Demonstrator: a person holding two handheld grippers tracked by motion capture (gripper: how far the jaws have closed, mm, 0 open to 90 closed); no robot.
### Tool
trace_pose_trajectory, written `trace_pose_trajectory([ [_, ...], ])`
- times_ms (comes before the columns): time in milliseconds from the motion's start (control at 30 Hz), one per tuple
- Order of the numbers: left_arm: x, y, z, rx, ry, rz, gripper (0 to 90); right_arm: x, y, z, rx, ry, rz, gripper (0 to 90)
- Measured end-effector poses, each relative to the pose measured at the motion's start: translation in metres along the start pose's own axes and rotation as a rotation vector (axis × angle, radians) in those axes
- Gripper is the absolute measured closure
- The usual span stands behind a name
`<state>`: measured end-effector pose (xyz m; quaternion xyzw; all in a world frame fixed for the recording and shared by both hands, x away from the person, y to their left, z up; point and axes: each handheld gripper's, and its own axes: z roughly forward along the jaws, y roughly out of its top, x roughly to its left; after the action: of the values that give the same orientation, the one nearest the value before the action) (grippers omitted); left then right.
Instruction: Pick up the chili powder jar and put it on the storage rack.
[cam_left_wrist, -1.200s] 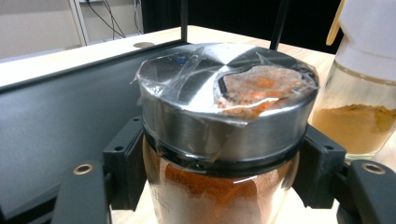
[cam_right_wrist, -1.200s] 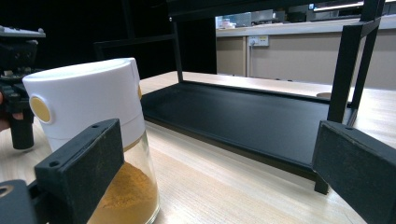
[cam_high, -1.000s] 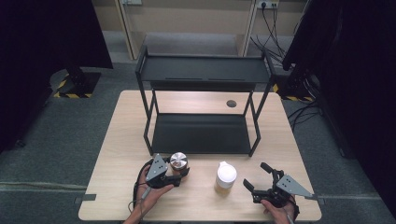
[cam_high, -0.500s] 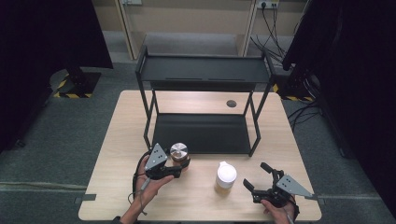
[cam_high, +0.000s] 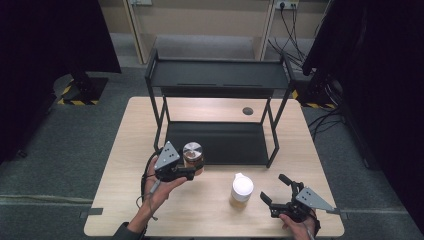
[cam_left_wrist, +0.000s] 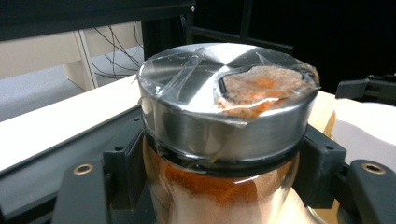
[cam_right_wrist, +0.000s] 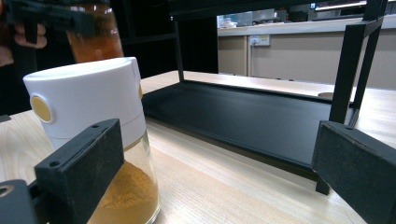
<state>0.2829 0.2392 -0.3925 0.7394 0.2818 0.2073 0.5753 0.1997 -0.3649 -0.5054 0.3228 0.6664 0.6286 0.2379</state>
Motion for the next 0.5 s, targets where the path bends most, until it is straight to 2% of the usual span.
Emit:
trace_pose_trajectory([
  [233,0.006,0.027,0.002,-0.013,-0.017,0.005,30.3,0.0,0.0,0.0,0.0,0.0,0.001,2.7],
  [500,0.015,0.053,0.005,-0.012,-0.014,0.008,30.3,-0.001,0.0,0.0,-0.004,-0.001,0.001,2.7],
])
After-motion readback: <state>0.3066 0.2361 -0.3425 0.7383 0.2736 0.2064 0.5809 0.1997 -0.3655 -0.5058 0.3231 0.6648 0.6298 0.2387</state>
